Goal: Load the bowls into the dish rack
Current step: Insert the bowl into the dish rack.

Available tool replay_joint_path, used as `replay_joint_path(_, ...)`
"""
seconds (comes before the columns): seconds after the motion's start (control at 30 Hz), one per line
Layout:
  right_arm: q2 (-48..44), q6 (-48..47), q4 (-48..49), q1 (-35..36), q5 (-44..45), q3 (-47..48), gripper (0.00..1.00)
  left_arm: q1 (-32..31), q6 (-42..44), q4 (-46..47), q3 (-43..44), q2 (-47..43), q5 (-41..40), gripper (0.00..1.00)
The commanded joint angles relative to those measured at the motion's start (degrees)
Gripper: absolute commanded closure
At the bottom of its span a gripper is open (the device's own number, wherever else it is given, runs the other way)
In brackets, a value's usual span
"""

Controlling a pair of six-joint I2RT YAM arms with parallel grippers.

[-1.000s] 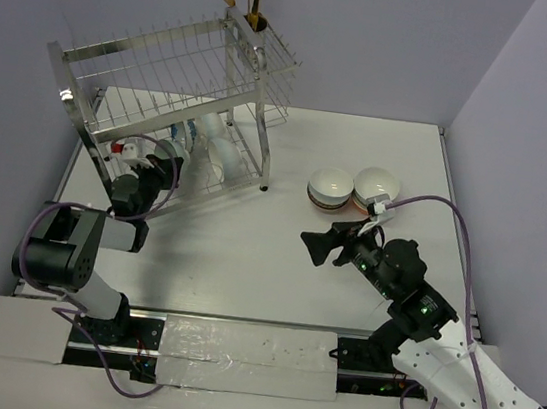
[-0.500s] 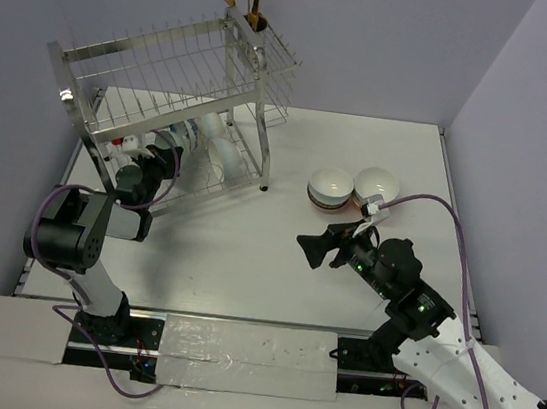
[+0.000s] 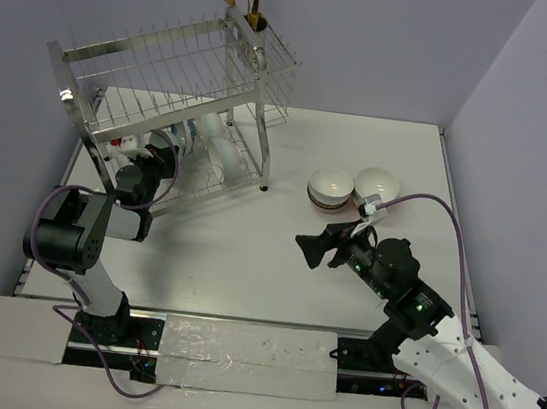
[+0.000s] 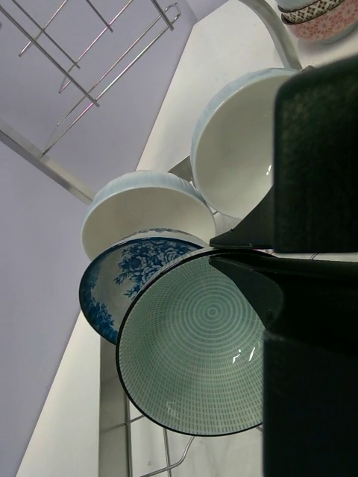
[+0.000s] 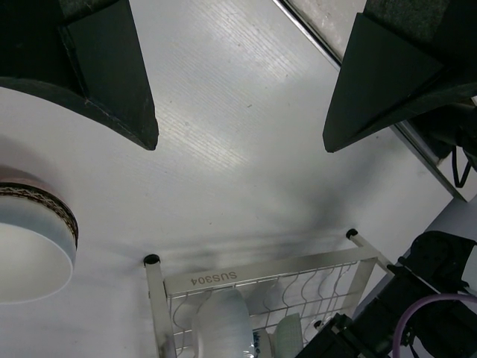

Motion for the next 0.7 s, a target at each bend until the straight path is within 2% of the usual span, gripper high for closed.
replay_joint_path(0.0, 0.22, -0.94, 2.87, 0.62, 0.13, -0.66, 0.01, -0.06, 2.13, 30.59, 2.94, -1.75, -0.46, 1.0)
replay_joint_path(0.23, 0.66, -1.11, 3.04, 0.53, -0.4, -0.66, 0.01, -0.06, 5.21, 27.95, 6.81, -1.05, 0.42, 1.0)
replay_joint_path(0.67, 2.33, -1.99, 3.48, 0.88, -1.63, -0.66, 0.03, 1.96, 1.26, 32.26, 10.06, 5.72, 1.73, 1.0)
